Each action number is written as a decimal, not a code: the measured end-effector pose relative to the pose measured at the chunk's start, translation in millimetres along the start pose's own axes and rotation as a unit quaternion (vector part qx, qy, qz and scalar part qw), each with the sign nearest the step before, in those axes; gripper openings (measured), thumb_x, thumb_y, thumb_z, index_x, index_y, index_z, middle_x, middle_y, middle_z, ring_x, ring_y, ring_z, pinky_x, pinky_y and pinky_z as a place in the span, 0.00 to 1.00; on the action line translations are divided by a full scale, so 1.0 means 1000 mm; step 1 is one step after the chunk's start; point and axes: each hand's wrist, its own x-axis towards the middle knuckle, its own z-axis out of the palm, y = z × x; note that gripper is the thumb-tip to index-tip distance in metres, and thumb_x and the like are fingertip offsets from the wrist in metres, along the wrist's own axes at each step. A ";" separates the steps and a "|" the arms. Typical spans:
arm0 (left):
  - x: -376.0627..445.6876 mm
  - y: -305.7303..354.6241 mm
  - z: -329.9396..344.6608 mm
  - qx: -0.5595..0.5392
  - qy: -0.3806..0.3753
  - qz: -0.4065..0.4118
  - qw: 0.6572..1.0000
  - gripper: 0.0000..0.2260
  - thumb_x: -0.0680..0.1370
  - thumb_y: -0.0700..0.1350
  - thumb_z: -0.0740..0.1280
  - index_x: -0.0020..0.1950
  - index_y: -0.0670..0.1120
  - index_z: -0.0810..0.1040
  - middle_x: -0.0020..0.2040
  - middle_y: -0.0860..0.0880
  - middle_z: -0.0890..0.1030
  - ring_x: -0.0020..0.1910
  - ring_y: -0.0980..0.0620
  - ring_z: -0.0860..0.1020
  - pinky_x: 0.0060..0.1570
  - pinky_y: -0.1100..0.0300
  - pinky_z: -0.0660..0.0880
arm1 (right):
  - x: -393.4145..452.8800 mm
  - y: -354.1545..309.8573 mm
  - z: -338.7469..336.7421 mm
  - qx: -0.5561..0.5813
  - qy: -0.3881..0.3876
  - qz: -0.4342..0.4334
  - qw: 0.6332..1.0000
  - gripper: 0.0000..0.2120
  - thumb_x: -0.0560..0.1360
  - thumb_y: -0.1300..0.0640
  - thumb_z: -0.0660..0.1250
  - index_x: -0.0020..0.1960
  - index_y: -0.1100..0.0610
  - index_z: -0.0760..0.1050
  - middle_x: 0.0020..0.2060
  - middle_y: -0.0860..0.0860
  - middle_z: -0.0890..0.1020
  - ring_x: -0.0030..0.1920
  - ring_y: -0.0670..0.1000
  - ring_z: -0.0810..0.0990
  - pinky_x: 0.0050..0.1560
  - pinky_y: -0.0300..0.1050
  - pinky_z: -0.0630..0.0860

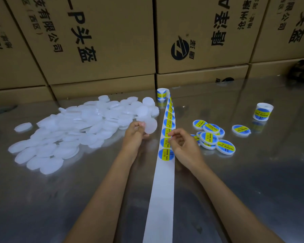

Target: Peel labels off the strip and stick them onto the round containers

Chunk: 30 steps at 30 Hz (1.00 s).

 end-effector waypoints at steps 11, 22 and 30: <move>-0.065 0.012 -0.024 -0.129 -0.142 -0.059 0.980 0.07 0.81 0.40 0.67 0.57 0.42 0.82 0.49 0.46 0.85 0.44 0.54 0.81 0.41 0.65 0.77 | -0.018 -0.009 0.006 -0.155 -0.009 -0.151 0.976 0.11 0.75 0.54 0.73 0.57 0.51 0.81 0.42 0.46 0.82 0.44 0.48 0.76 0.46 0.39 0.70; -0.064 0.012 -0.025 -0.168 -0.085 -0.068 0.980 0.06 0.81 0.38 0.67 0.56 0.42 0.81 0.49 0.48 0.86 0.49 0.54 0.85 0.46 0.62 0.81 | -0.026 -0.004 -0.013 -0.303 -0.113 -0.085 0.943 0.17 0.73 0.51 0.74 0.60 0.53 0.80 0.55 0.46 0.79 0.59 0.52 0.71 0.62 0.47 0.67; -0.064 0.010 -0.020 -0.132 -0.102 -0.056 0.984 0.09 0.82 0.40 0.65 0.60 0.40 0.80 0.55 0.43 0.85 0.56 0.46 0.84 0.58 0.52 0.81 | -0.028 -0.011 -0.012 -0.271 -0.132 -0.047 0.952 0.13 0.71 0.56 0.76 0.55 0.53 0.81 0.49 0.48 0.78 0.56 0.50 0.70 0.60 0.44 0.67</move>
